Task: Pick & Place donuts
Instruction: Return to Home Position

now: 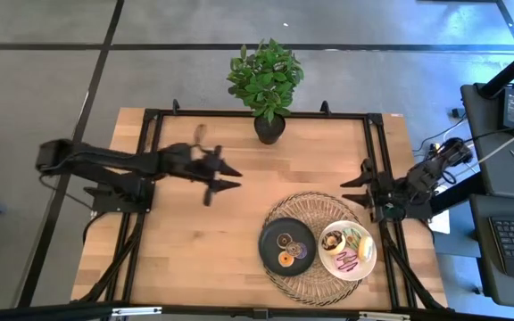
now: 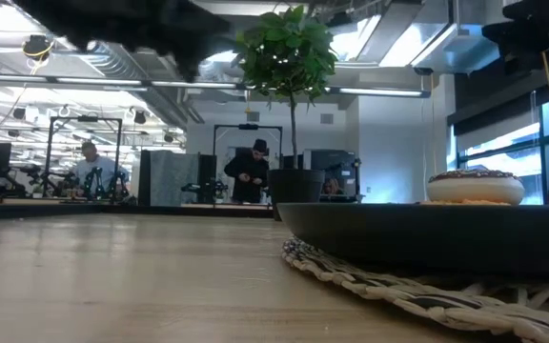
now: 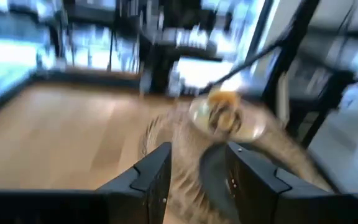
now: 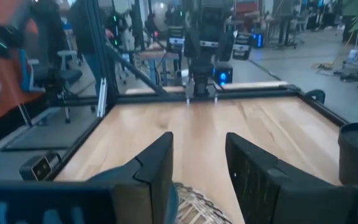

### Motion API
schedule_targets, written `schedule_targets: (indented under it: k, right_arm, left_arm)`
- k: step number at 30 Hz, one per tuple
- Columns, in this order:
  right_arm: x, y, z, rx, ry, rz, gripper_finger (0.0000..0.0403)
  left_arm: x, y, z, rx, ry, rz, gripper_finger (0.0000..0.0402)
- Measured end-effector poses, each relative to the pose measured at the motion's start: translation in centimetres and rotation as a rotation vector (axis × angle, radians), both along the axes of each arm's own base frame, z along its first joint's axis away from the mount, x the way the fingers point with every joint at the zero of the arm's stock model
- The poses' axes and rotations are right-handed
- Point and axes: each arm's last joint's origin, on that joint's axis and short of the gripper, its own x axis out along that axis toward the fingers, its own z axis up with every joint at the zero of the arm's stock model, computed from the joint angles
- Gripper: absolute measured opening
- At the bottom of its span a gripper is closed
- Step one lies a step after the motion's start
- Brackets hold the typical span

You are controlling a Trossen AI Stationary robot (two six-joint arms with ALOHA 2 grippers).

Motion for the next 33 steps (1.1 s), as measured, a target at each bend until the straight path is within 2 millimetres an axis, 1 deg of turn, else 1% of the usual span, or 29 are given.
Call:
schedule_targets:
  k: [3, 7, 10, 14, 17, 23, 28, 33]
  right_arm:
    - [-0.6, -0.4, -0.2, 0.017, -0.046, -0.001, 0.0149]
    - [-1.3, -0.9, -0.3, 0.009, -0.090, -0.001, 0.0149]
    - [-1.4, -1.0, -0.3, -0.008, -0.087, -0.016, 0.0149]
    - [-1.4, -1.1, -0.3, -0.020, -0.086, -0.053, 0.0149]
    - [-1.4, -1.1, -0.3, -0.016, -0.090, -0.052, 0.0149]
    - [-1.4, -1.1, -0.3, 0.000, -0.087, -0.052, 0.0149]
    - [-1.4, -1.1, -0.4, 0.001, -0.085, -0.052, 0.0149]
    - [-1.4, -1.1, -0.3, -0.001, -0.079, -0.052, 0.0149]
  left_arm:
    - [-3.5, 0.2, -0.9, -0.026, -0.113, 0.000, 0.0145]
    - [-7.6, 0.4, -2.7, -0.110, -0.160, -0.003, 0.0144]
    - [-10.0, 0.4, -3.5, -0.143, -0.222, -0.022, 0.0144]
    - [-12.3, 0.4, -4.2, -0.153, -0.313, -0.072, 0.0145]
    - [-13.6, 0.4, -4.6, -0.150, -0.378, -0.073, 0.0144]
    - [-15.2, 0.6, -4.8, -0.112, -0.448, -0.022, 0.0146]
    - [-16.4, 0.5, -4.5, -0.081, -0.503, -0.071, 0.0143]
    - [-16.6, 1.0, -4.5, -0.081, -0.494, -0.024, 0.0146]
